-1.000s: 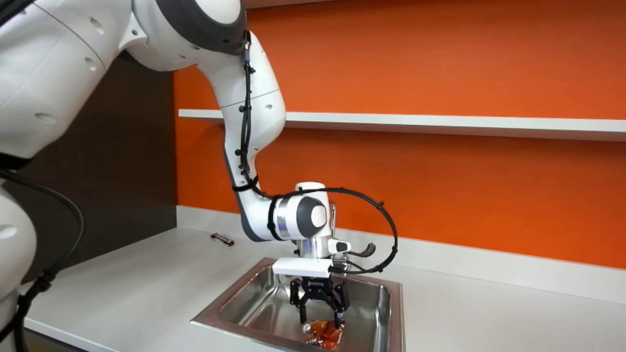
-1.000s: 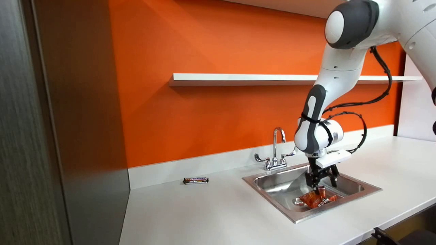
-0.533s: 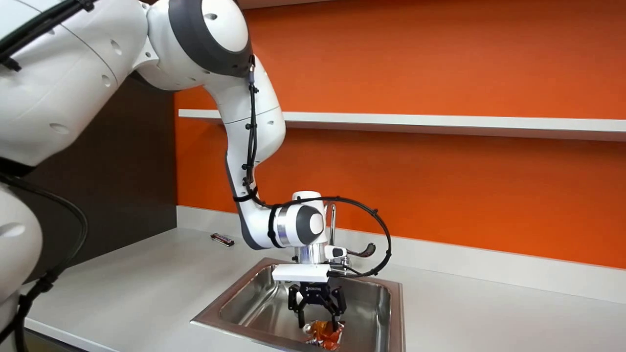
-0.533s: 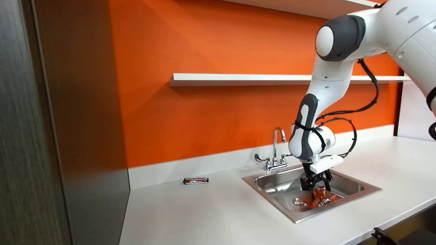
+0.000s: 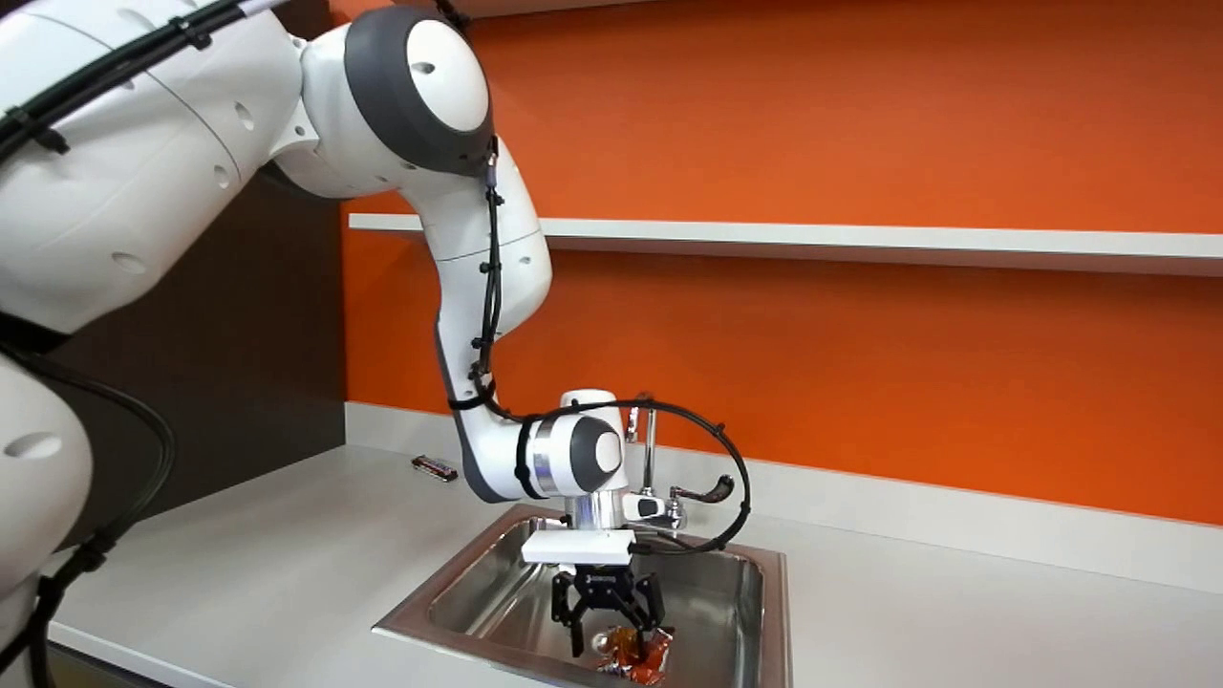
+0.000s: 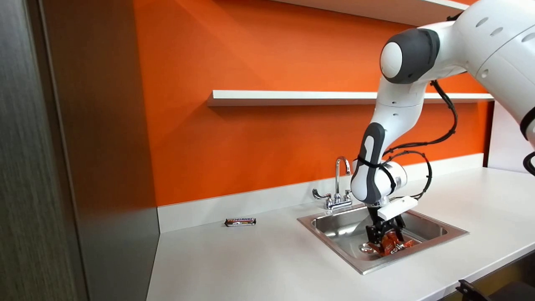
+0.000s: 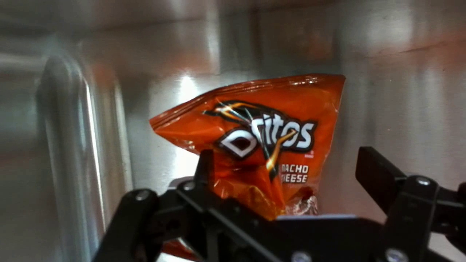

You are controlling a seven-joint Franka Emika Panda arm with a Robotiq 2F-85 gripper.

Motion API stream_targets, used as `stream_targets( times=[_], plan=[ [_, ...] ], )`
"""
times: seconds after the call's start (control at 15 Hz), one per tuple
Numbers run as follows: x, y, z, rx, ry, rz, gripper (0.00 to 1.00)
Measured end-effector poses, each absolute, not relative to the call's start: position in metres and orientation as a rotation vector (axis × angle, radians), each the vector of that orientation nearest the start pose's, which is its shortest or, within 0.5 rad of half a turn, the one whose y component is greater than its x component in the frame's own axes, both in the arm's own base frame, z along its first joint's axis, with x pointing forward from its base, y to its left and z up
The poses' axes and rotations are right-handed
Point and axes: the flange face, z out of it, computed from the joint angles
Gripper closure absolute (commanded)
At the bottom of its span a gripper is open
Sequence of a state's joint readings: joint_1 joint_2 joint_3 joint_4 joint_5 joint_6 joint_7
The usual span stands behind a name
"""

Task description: Remove the orange packet from the sink and put it on the table

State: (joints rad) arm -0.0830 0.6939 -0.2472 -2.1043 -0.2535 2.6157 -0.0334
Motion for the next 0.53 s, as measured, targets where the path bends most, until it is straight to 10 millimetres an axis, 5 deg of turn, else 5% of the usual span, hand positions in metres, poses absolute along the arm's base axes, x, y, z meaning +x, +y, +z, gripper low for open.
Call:
stream_targets(
  times=[0.07, 0.2, 0.53],
  plan=[
    [0.5126, -0.1805, 0.0774, -3.352, 0.038, 0.380, 0.00],
    [0.5118, -0.1809, 0.0762, -3.353, 0.039, 0.386, 0.26],
    [0.5103, -0.1830, 0.0747, -3.354, 0.043, 0.394, 0.65]
  ],
)
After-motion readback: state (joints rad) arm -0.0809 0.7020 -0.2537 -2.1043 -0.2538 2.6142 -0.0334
